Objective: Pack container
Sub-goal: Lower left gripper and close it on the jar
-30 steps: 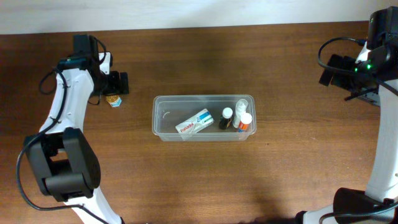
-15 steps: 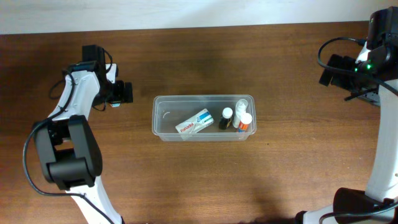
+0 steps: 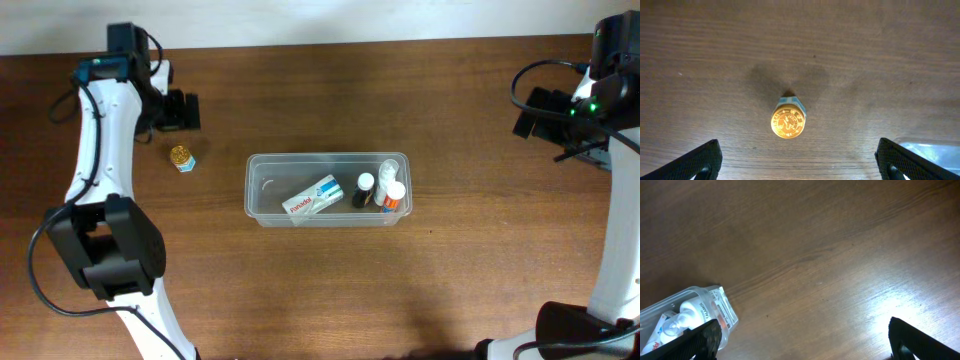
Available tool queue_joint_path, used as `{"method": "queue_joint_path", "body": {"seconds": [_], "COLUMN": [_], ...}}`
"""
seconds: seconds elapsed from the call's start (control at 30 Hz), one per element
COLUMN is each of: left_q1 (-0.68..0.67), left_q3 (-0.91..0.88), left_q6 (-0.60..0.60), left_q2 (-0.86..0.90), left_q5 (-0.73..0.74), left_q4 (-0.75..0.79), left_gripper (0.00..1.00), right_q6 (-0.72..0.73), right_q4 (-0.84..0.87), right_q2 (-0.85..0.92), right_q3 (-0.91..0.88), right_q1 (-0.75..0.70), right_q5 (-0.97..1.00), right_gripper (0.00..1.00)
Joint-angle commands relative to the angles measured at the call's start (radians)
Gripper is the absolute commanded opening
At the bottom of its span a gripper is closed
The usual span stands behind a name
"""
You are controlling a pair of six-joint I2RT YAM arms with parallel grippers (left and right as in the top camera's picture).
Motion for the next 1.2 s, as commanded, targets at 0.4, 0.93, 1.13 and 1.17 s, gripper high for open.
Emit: {"method": "queue_joint_path", "body": {"seconds": [0.4, 0.93, 1.13, 1.17], "left_q1": [-0.007, -0.013, -0.013, -0.013], "left_q3": [0.01, 0.01, 0.01, 0.01], "left_q6": [-0.006, -0.006, -0.006, -0.006], "left_q2": [0.146, 0.211, 0.219, 0.219], "left_q5": [-0.007, -0.026, -0.027, -0.026], "left_q4": [0.024, 0.064, 0.077, 0.077], "left_gripper": [0.99, 0.99, 0.99, 0.98], "right_q6": [0.009, 0.009, 0.009, 0.009], "right_q4": [0.001, 0.001, 0.001, 0.001], "right_q2": [0.002, 0.002, 0.002, 0.002], "right_q3": [0.008, 0.008, 0.008, 0.008], "right_q1": [-0.004, -0.004, -0.004, -0.004], "right_q5": [0.012, 0.012, 0.012, 0.012], "right_gripper": [0.98, 0.98, 0.98, 0.98]}}
